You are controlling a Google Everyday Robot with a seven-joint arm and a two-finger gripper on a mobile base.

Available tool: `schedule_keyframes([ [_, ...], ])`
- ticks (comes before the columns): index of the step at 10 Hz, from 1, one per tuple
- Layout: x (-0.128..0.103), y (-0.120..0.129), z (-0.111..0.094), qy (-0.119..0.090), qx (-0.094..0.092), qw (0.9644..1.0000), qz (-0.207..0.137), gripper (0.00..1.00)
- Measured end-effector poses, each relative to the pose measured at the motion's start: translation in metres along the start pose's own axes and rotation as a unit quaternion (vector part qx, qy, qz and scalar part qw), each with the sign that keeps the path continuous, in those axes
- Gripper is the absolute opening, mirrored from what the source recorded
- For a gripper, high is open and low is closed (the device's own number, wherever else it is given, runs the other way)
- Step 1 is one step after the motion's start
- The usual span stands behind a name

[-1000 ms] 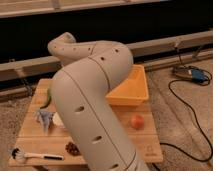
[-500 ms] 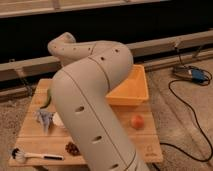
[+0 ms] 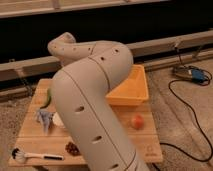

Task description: Wipe table surface with eraser

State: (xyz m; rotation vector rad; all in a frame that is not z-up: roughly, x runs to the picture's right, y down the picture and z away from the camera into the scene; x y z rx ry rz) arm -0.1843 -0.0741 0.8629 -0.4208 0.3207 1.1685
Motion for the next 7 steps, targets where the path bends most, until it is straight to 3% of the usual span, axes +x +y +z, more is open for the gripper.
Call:
schedule_keyframes([
  [4, 0.000, 0.000, -0.001, -0.005, -0.001, 1.0000, -0.005, 0.80],
  [5, 0.000, -0.002, -0.007, -0.020, -0.005, 0.9994, -0.027, 0.80],
  [7, 0.003, -0.003, -0.026, -0.048, -0.021, 0.9927, -0.109, 0.80],
])
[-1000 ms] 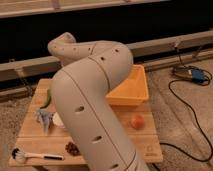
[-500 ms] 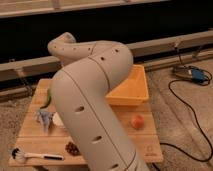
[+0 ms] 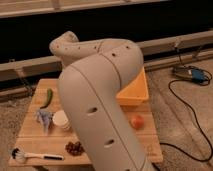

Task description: Wipe table surface with eraser

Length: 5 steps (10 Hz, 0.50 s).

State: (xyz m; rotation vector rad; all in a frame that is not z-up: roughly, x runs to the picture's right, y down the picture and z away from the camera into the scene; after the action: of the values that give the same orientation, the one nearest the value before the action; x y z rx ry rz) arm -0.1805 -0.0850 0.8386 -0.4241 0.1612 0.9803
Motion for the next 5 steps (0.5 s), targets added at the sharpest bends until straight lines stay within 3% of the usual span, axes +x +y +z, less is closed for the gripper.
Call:
schedule_keyframes([
  [2, 0.0074, -0.0032, -0.0088, -0.022, -0.021, 0.9970, -0.071, 0.80],
  [5, 0.0056, 0.0016, -0.0023, -0.041, -0.048, 0.9852, -0.159, 0.80],
])
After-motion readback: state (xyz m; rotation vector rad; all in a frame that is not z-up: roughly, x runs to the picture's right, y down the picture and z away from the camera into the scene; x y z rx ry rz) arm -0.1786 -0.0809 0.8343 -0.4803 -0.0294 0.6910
